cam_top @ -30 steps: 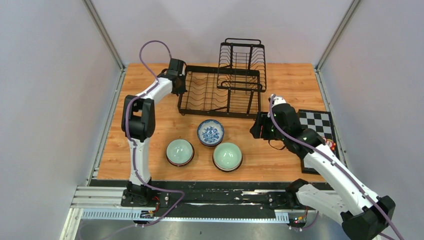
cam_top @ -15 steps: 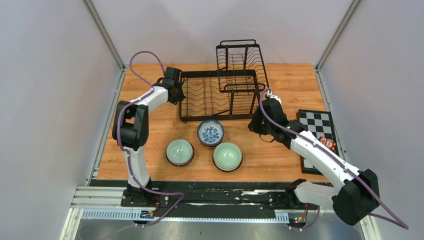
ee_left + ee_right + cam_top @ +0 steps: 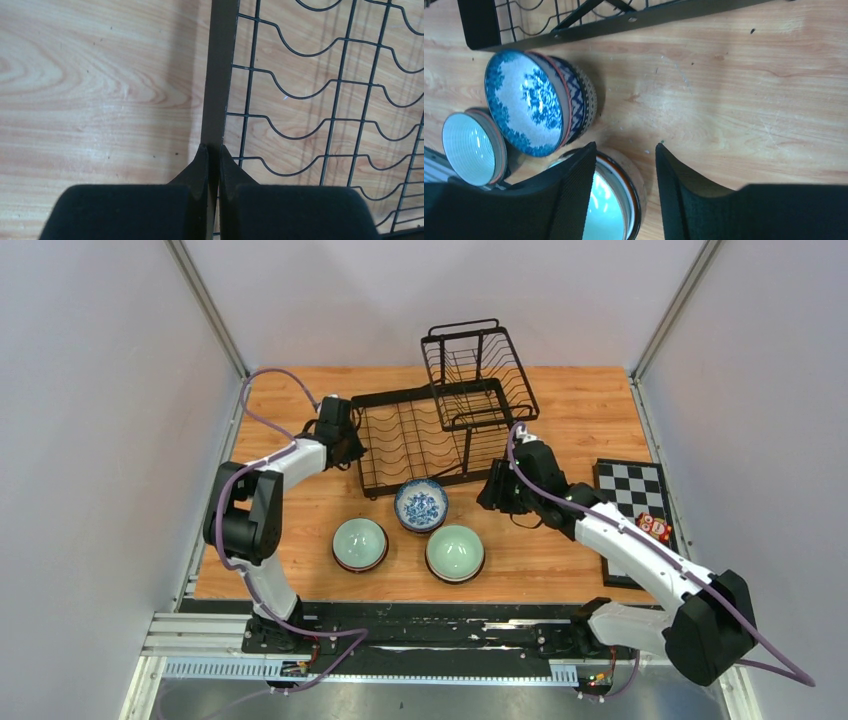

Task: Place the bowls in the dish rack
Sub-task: Adjust the dish rack at the center of the board, then move the bowl to the center of the board.

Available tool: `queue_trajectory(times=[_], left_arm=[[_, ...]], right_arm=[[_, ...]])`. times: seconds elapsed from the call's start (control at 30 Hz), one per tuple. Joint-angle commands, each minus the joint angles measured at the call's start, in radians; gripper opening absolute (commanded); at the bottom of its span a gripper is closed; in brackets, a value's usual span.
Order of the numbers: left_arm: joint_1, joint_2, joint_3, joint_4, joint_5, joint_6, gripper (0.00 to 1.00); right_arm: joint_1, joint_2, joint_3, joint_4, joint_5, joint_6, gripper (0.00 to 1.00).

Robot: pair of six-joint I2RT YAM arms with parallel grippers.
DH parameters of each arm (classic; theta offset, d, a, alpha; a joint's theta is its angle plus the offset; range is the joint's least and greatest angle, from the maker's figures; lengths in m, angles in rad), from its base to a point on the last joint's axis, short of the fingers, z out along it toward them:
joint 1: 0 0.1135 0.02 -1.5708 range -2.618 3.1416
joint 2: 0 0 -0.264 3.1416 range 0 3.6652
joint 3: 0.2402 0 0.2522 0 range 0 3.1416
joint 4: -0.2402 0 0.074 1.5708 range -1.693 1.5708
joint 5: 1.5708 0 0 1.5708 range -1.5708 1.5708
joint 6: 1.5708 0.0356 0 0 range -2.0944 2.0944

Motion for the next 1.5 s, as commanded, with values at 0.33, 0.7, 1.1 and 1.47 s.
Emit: queue_trajectory(times=[0.33,0.7,1.1,1.47], left_arm=[[-0.018,-0.153,-0.201,0.144,0.045,-0.196,0.00],[-0.019,-0.217,-0.183,0.065,-0.003,-0.111,0.50],[-0.017,-0.390,-0.230,-0.041,-0.082,-0.033,0.67],[-0.017,-0.609,-0.413,-0.051,-0.008,-0.044,0.71]], right_arm=[[0.111,-0.133,-0.065,-0.180,-0.050,-0.170,0.68],[0.202,-0.055,-0.088,-0.162,-0.034,-0.109,0.73],[0.217,0.051,-0.142,-0.068,-0.059,-0.038,0.72],[0.243,0.073,-0.180,-0.035,-0.068,-0.002,0.54]])
